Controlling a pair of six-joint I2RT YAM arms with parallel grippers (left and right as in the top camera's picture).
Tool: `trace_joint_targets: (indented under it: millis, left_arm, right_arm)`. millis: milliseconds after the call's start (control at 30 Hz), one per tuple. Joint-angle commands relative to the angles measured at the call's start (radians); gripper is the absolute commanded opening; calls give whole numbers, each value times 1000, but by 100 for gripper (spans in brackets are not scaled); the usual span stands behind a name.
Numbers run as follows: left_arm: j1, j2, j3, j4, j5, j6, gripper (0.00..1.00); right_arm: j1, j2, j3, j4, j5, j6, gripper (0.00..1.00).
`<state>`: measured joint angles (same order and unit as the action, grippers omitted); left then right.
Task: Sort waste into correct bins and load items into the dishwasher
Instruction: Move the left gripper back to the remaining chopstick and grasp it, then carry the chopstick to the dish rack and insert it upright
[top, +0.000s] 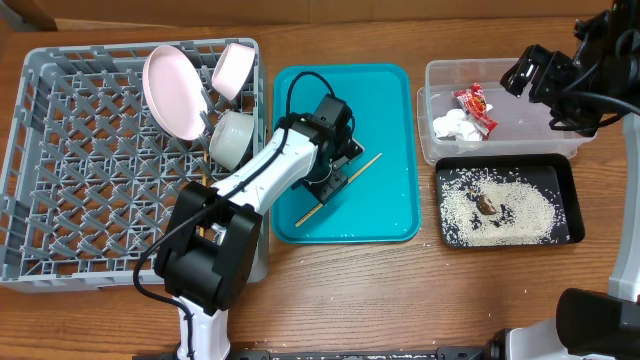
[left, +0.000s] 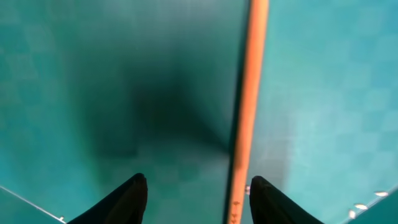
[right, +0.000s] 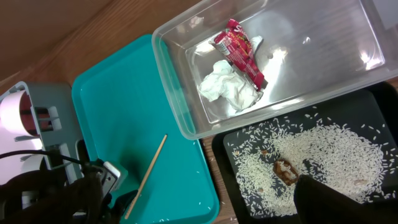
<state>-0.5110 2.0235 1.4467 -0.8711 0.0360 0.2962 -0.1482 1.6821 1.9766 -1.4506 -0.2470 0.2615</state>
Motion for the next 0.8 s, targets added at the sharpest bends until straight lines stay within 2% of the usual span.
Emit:
trace_joint_targets:
  millis: [0,100,467,533,733,767]
  left_arm:
    - [-10,17,-27,9,-16,23,57]
    - [-21,17,-27,9,-11,37,59]
    - [-51,17,-89,57,-18,41,55]
    - [-51,17,-89,58,-17,40,49]
    - [-55,17,-91,56,-9,37,18]
    - [-55,17,-91,56,-9,37,17]
  right_arm:
    - [3,-16,20,5,0,0,100]
    - [3,-16,20,5,0,0,100]
    - [3,-16,20,5,0,0,100]
    - [3,-16,20,5,0,0,100]
    - [3,-16,20,5,0,-1,100]
    - [3,-16,20,5,0,0,100]
